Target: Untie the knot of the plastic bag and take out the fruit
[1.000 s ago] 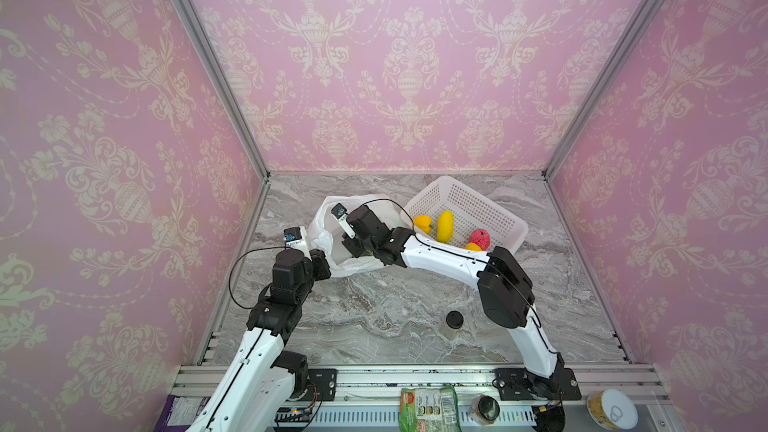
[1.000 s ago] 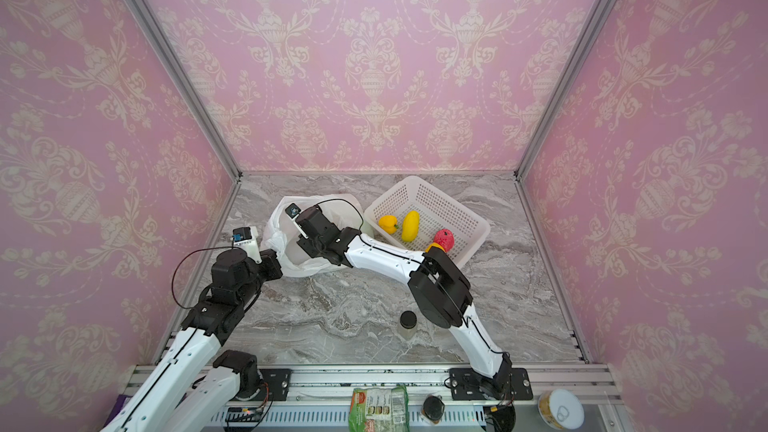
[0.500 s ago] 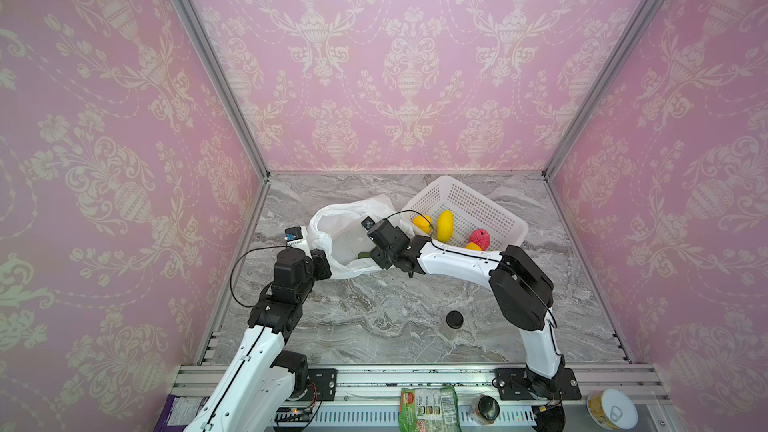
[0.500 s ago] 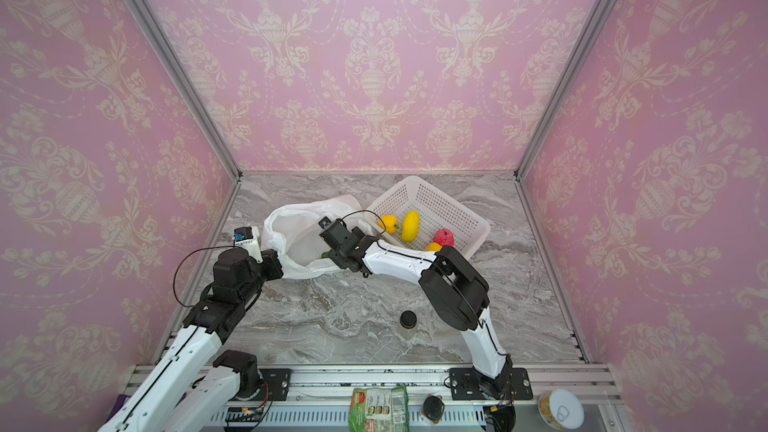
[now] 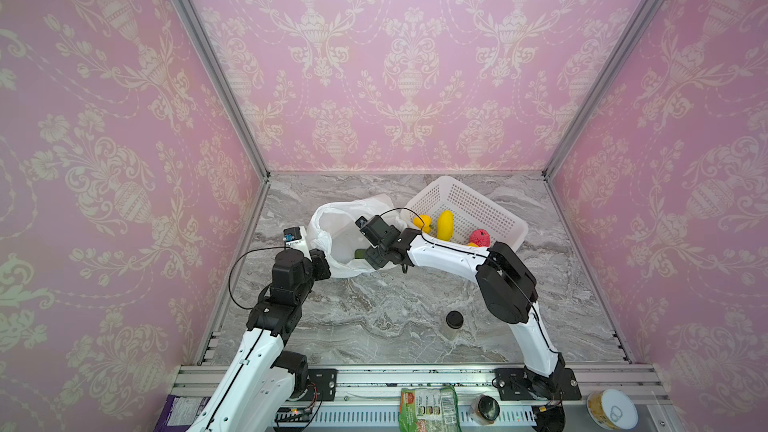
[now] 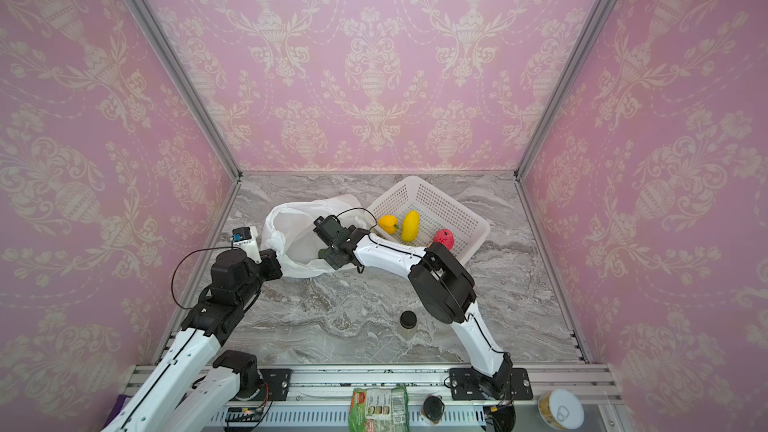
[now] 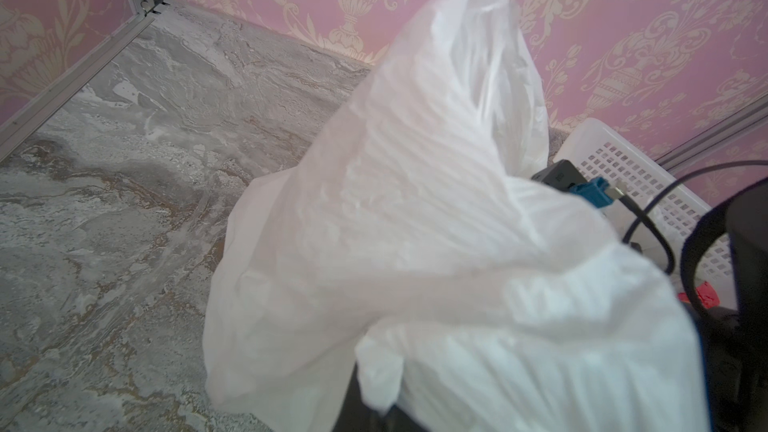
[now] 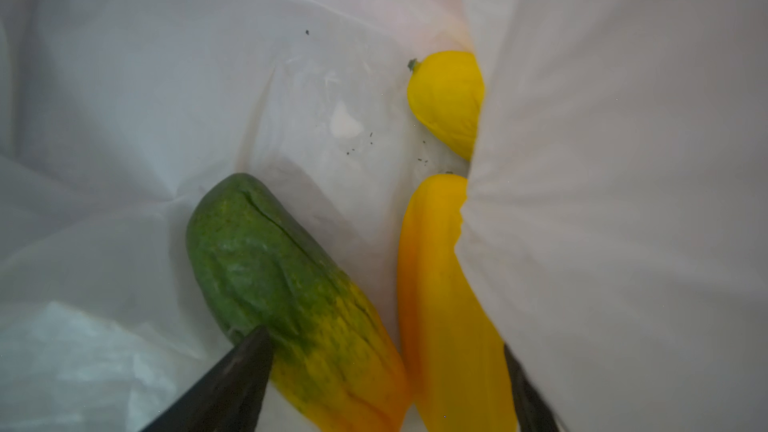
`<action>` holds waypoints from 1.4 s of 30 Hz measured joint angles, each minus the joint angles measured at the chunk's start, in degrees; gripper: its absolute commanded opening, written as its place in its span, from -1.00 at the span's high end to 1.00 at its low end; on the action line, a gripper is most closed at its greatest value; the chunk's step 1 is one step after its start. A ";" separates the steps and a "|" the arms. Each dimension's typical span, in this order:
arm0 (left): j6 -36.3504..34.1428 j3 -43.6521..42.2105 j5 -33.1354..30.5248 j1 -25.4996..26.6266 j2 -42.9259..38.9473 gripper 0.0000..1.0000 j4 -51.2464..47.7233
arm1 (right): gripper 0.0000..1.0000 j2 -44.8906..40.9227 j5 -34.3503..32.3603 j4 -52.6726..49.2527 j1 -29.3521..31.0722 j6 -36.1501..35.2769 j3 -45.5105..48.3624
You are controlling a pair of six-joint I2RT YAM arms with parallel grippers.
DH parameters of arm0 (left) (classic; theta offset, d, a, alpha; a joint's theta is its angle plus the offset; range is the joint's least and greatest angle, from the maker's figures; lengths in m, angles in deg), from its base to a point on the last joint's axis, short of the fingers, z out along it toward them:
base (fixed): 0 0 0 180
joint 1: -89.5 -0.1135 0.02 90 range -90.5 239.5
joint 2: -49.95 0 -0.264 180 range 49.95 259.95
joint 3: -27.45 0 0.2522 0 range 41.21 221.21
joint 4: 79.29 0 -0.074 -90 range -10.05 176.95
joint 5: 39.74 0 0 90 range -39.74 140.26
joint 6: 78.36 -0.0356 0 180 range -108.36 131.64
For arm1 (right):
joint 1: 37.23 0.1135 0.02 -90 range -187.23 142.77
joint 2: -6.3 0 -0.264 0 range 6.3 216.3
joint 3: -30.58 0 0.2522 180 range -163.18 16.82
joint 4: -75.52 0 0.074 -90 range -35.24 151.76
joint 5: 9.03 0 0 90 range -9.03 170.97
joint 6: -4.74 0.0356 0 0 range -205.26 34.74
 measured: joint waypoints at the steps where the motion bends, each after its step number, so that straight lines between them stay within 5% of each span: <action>1: 0.00 0.00 0.00 0.00 -0.02 1.00 0.00 | -0.73 0.24 0.50 -0.07 -0.22 0.46 -0.33; 12: 0.00 0.00 0.00 0.00 0.61 1.00 0.04 | -0.57 -3.48 4.76 -5.42 -0.35 6.45 4.94; 25: 0.00 0.00 0.00 0.00 0.59 1.00 0.02 | -0.67 -1.18 11.26 -11.21 -2.67 10.86 1.29; 42: 0.00 0.00 0.00 0.00 0.63 1.00 0.22 | 0.29 2.95 11.04 -6.47 -3.91 7.85 -3.15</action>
